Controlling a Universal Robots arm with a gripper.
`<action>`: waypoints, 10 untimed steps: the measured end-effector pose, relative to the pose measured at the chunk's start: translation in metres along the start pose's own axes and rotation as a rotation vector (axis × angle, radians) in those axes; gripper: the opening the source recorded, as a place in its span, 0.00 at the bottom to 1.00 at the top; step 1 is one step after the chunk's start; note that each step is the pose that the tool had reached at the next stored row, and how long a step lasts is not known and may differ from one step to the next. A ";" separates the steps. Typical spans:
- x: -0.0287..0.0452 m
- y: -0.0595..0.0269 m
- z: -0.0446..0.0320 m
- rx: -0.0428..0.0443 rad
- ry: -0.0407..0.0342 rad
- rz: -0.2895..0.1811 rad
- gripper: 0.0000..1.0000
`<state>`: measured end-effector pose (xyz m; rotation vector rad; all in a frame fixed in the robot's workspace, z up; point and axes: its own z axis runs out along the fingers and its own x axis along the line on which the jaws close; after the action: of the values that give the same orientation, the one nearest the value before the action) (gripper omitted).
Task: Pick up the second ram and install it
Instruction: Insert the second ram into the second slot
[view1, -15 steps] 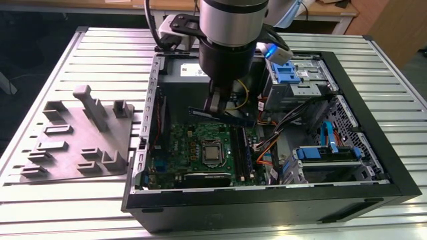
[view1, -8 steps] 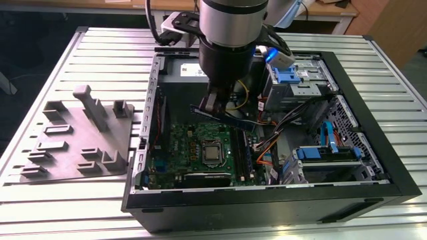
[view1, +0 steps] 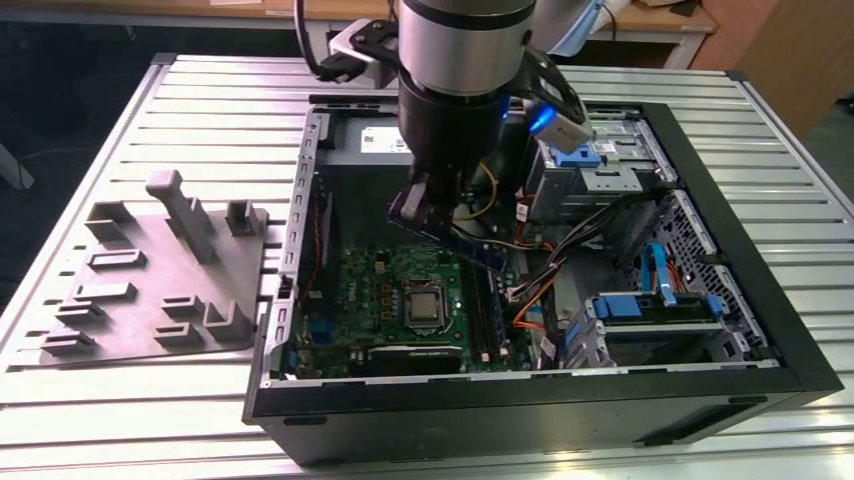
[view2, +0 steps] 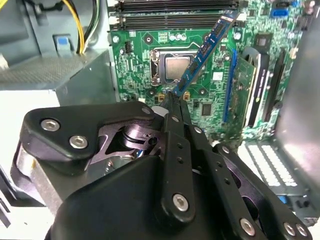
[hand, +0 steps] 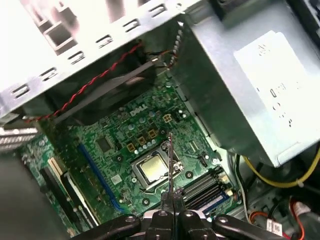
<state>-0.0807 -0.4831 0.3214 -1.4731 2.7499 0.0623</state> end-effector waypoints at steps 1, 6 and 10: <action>0.0000 0.0000 0.0001 0.0007 -0.0005 0.018 0.11; 0.0000 0.0000 0.0007 0.0040 -0.0028 0.108 0.11; 0.0000 0.0000 0.0011 0.0068 -0.0046 0.181 0.11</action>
<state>-0.0807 -0.4831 0.3202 -1.2163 2.8689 0.0590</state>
